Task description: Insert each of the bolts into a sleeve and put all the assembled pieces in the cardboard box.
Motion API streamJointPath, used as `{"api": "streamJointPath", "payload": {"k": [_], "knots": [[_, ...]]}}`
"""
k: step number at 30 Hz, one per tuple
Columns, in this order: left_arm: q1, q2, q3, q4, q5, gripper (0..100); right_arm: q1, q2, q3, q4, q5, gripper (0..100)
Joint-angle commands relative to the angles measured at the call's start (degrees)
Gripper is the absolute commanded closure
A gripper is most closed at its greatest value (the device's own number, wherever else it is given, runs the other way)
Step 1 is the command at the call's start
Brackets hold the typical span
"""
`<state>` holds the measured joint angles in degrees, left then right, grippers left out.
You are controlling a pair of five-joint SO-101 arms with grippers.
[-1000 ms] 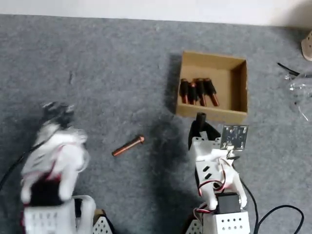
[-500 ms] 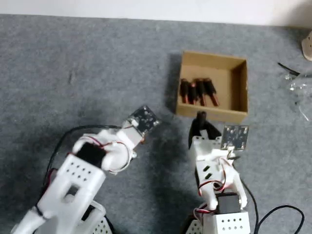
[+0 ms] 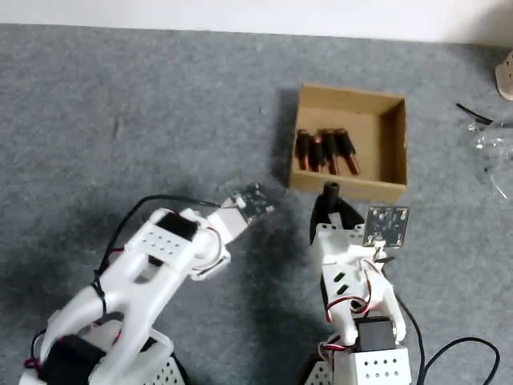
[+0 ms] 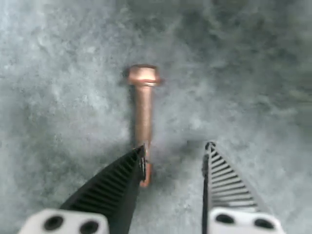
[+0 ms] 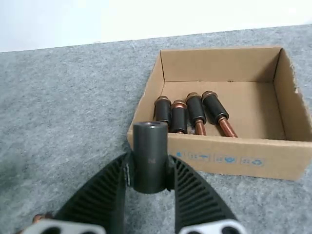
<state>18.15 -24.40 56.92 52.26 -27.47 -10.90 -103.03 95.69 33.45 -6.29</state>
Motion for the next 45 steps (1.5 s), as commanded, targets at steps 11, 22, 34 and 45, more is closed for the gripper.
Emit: {"api": "streamJointPath", "payload": {"k": [11, 22, 34, 45], "knots": [[-2.86, 10.95, -4.62, -8.62, 5.8, 81, 0.66, -0.22, 6.73, -2.07, 0.7, 99.4], [-2.68, 11.03, -12.09, -8.62, 5.8, 81, 0.66, -0.31, 6.73, -2.07, 0.79, 99.4], [-2.95, 24.66, -18.77, -5.19, 5.98, 81, 0.66, -0.57, 6.73, -2.07, 0.79, 99.4], [-2.77, 30.11, -24.04, 0.79, 5.63, 94, 0.66, -0.57, 6.73, -2.07, 0.79, 99.4]]}}
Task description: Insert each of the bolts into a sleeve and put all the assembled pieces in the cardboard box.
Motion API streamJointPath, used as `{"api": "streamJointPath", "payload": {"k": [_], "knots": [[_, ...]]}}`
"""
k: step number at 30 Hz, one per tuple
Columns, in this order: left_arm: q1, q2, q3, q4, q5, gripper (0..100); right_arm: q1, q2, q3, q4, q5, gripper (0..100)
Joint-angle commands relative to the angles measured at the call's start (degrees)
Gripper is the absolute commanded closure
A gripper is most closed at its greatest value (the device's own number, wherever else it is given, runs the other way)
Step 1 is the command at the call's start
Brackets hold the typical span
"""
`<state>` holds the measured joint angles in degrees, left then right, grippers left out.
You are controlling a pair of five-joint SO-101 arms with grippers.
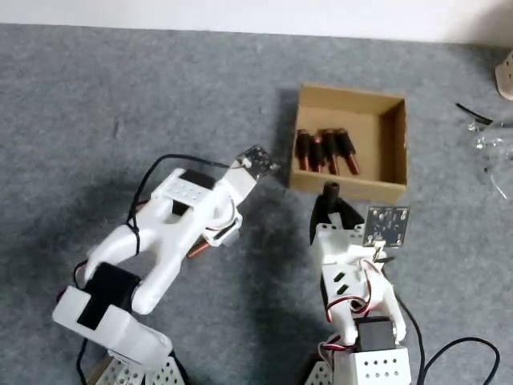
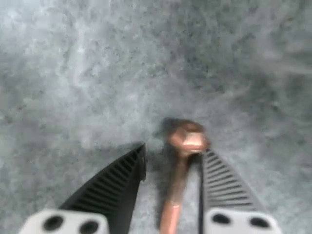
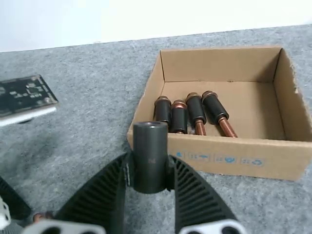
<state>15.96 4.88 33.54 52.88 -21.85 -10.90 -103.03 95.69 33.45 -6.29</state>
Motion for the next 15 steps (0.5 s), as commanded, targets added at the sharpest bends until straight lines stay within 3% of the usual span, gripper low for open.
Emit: {"api": "streamJointPath", "payload": {"k": [1, 9, 12, 15], "knots": [[-0.57, 0.84, -0.66, 0.18, 0.0, 99, 0.66, -0.57, 6.73, -2.07, 0.79, 99.4], [-0.84, 0.04, 1.36, -0.18, 0.09, 99, 0.66, -0.57, 6.73, -2.07, 0.79, 99.4], [-0.66, -6.9, 6.46, -1.23, 0.09, 99, 0.66, -0.57, 6.73, -2.07, 1.76, 99.4], [-0.66, -18.68, 15.78, -7.91, 0.18, 99, 0.48, -0.57, 6.73, -2.07, 3.6, 99.4]]}}
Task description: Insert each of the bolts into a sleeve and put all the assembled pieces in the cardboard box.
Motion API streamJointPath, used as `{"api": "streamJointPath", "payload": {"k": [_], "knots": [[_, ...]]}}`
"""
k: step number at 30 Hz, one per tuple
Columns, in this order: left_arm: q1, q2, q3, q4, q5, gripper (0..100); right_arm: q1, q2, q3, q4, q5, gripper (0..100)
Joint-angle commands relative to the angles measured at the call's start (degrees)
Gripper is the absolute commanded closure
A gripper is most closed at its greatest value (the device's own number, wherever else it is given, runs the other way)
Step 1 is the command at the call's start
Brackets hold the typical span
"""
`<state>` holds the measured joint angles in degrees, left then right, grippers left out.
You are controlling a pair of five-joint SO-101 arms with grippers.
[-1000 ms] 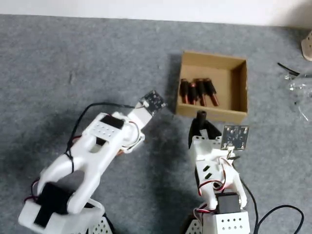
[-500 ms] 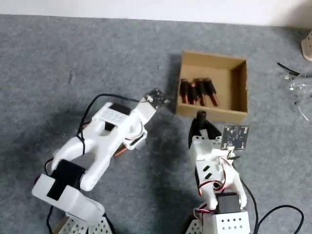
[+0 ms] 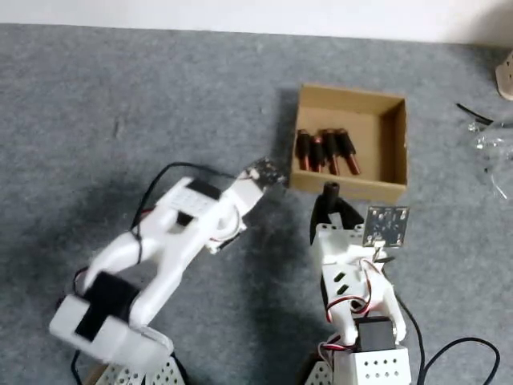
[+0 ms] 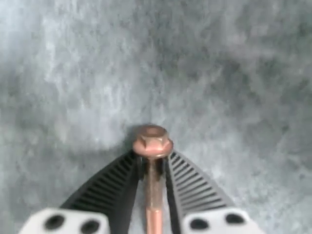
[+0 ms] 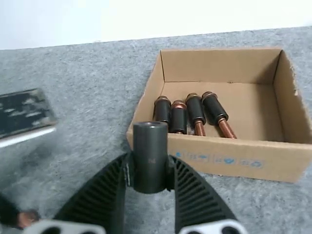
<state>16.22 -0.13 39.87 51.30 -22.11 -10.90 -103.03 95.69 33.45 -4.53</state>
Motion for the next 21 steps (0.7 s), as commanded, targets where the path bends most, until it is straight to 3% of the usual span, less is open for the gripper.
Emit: {"api": "streamJointPath", "payload": {"k": [1, 9, 16, 21], "knots": [[-1.01, -18.24, 13.05, -8.97, 0.62, 99, 0.48, -0.48, 6.73, -2.07, 1.76, 99.4], [-3.38, -54.99, 35.47, -24.09, 13.36, 99, -3.74, -0.13, 6.9, -1.98, 2.02, 99.4], [-3.38, -82.33, 50.42, -32.0, 13.8, 99, -4.18, 0.04, 6.9, -1.71, 2.11, 99.4], [-3.47, -100.26, 57.54, -36.92, 13.45, 99, -11.12, 0.04, 7.08, 1.71, 2.2, 99.4]]}}
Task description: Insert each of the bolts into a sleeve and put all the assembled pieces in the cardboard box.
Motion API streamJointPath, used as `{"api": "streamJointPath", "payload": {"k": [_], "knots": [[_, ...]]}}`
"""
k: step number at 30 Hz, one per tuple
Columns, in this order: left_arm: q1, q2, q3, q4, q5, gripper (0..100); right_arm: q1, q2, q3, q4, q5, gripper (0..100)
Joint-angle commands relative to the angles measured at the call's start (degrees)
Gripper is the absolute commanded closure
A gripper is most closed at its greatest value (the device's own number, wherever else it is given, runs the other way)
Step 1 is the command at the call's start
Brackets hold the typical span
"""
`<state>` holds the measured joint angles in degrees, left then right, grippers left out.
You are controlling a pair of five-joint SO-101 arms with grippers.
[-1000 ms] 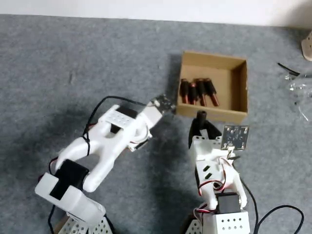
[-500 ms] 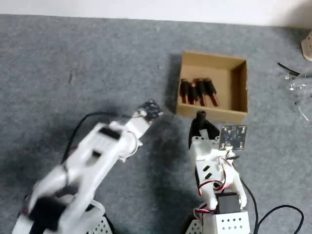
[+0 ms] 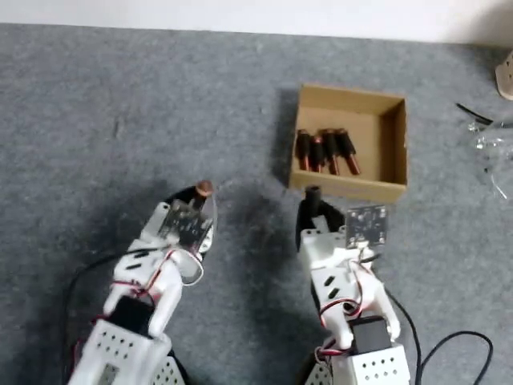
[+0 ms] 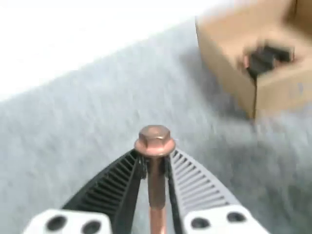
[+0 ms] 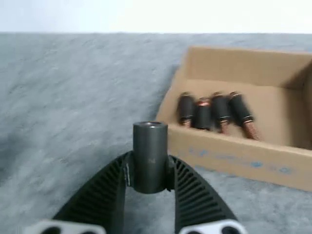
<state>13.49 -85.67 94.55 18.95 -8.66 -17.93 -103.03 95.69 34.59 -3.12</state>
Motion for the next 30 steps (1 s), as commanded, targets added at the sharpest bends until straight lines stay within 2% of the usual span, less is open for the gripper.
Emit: {"api": "streamJointPath", "payload": {"k": [1, 3, 8, 14, 16, 18, 20, 22, 27, 30], "knots": [[-0.75, -17.45, 2.77, -5.27, 0.0, 99, -5.05, 0.04, 7.08, 0.75, 0.79, 99.4], [-0.75, -20.44, 1.54, -5.54, 0.0, 99, -5.85, 0.04, 7.08, 0.84, 0.79, 99.4], [-0.75, -17.27, 0.13, -9.93, 0.09, 99, -6.29, 0.04, 7.08, 0.84, 0.79, 99.0], [-0.31, -17.36, -2.24, -10.37, 1.49, 99, -13.32, -0.04, 7.08, 2.59, 0.7, 99.0], [-0.31, -17.36, -3.56, -10.37, 8.09, 99, -15.16, -0.57, 7.08, 3.38, 0.7, 99.3], [-0.66, -17.36, -5.41, -10.37, 18.11, 99, -15.96, -0.66, 7.08, 2.86, 0.79, 99.3], [-0.48, -17.27, -6.99, -10.2, 28.48, 99, -15.87, -0.66, 7.16, -0.57, 0.79, 99.3], [0.84, -16.92, -7.69, -10.2, 35.34, 99, -15.78, -0.57, 7.16, -3.74, 0.79, 99.3], [6.2, -17.27, -7.96, -10.29, 33.93, 99, -17.71, -0.57, 7.16, -6.37, 1.76, 99.3], [9.71, -17.27, -8.04, -10.37, 33.93, 99, -21.93, -0.57, 7.16, -6.37, 10.46, 99.3]]}}
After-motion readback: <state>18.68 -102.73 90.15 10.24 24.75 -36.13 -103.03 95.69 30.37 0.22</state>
